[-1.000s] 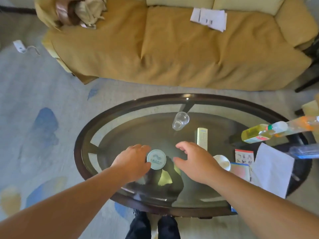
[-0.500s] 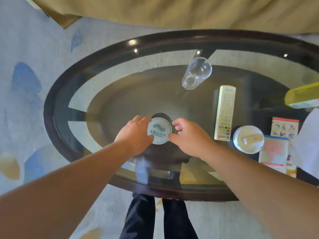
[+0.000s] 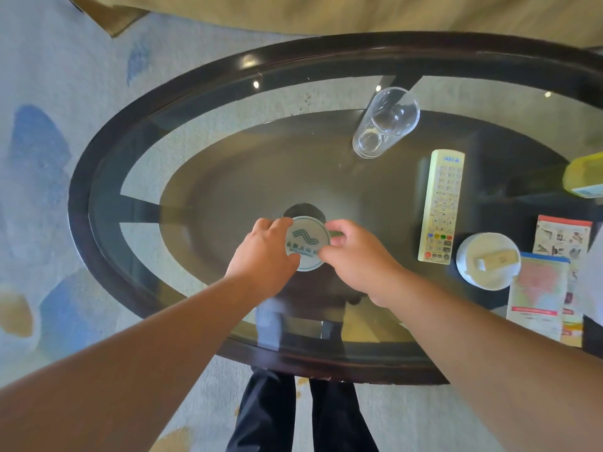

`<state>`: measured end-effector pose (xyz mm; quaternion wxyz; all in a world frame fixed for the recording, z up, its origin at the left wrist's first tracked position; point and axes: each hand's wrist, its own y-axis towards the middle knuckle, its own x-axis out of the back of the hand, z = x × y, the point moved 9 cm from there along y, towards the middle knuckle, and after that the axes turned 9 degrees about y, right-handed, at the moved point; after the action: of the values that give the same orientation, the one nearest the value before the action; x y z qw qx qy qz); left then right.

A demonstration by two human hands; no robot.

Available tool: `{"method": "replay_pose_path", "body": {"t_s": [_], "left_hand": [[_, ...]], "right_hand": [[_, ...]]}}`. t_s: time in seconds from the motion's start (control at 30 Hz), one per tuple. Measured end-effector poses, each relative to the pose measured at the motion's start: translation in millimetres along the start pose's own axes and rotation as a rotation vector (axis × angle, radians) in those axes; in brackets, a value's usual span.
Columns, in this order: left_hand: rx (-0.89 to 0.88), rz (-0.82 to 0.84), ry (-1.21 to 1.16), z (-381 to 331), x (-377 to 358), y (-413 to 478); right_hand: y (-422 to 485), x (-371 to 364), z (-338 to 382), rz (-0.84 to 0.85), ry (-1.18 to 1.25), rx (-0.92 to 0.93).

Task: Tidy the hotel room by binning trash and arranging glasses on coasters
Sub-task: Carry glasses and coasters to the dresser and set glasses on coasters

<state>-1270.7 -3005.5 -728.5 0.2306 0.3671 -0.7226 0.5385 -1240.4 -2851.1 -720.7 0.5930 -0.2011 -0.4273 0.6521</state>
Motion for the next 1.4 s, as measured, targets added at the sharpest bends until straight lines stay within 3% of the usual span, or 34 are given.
{"method": "replay_pose_path", "body": {"t_s": [0.27,0.57,0.97,1.2,1.4], "left_hand": [[0.065,0.005,-0.126,8,0,0],[0.146,-0.036,-0.138,24,1,3],[-0.167,-0.225,-0.022,-9,65,-31],[-0.195,-0.361,-0.087,-22,122,-36],[-0.213,-0.384,-0.120,-35,143,-28]], "right_hand": [[-1,-2,-9,-0.020,0.150,-0.039],[-9,-5,-9,-0.017,0.098,0.044],[-36,32,19,-0.057,0.115,0.124],[-48,89,43,-0.218,0.126,0.169],[-43,114,57,-0.302,0.114,0.199]]}}
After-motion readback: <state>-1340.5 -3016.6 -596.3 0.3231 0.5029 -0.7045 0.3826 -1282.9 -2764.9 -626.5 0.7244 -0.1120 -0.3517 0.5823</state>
